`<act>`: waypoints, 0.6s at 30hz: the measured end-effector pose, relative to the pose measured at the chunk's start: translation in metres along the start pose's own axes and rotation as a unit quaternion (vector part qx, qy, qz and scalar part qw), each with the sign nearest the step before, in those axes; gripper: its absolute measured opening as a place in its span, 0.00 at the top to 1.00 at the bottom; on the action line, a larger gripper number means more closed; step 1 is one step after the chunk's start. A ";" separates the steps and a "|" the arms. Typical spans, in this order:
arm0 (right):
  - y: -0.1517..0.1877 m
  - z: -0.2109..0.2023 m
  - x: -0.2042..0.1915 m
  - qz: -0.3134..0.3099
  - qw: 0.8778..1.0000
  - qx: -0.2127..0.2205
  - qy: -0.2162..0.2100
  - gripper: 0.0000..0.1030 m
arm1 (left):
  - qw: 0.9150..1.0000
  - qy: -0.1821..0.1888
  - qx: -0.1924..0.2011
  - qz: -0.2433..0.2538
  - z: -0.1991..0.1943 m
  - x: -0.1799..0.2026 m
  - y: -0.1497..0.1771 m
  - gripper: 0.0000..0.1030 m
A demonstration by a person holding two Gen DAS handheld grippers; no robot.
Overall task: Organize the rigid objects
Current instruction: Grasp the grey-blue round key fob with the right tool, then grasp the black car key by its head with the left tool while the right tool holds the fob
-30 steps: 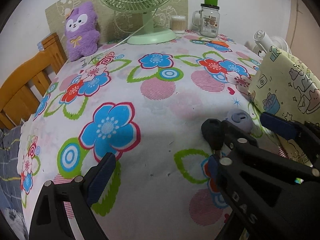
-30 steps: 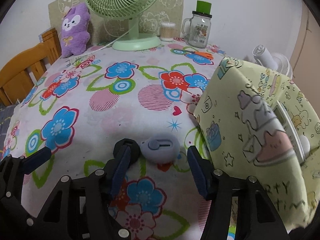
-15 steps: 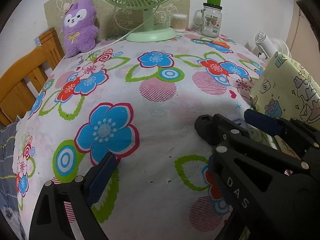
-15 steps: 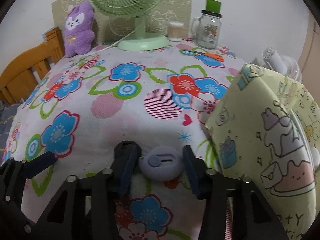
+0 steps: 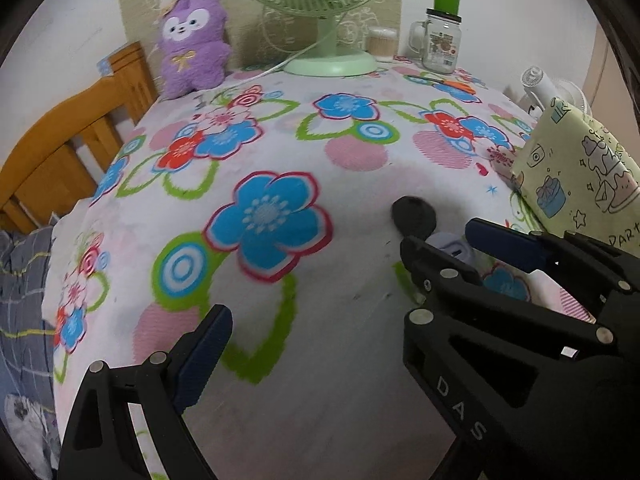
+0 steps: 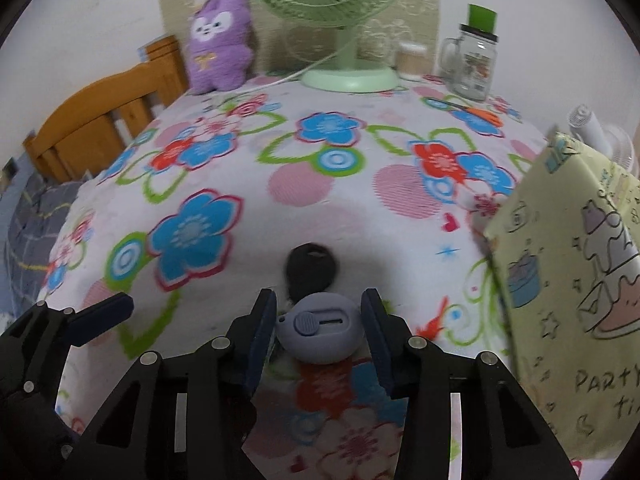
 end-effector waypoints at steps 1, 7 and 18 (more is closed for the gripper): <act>0.001 -0.001 -0.005 -0.003 1.000 -0.001 -0.007 0.55 | 1.000 -0.002 0.001 -0.002 -0.002 -0.003 0.001 0.08; 0.006 -0.004 -0.018 -0.006 1.000 -0.006 -0.025 0.55 | 1.000 -0.008 0.004 -0.012 -0.008 -0.011 0.007 0.08; 0.002 -0.010 0.008 -0.010 1.000 -0.003 0.008 0.69 | 1.000 0.012 0.009 0.008 -0.004 0.011 -0.002 0.09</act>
Point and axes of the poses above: each gripper's, at about its wrist camera, not at the fingertips, and z roughly the way its jaws point, x to its right, y to its underside, the point moved 9 cm from there along z, roughly the way its jaws point, and after that the axes turned 1 degree about x, right-handed, at the moved point
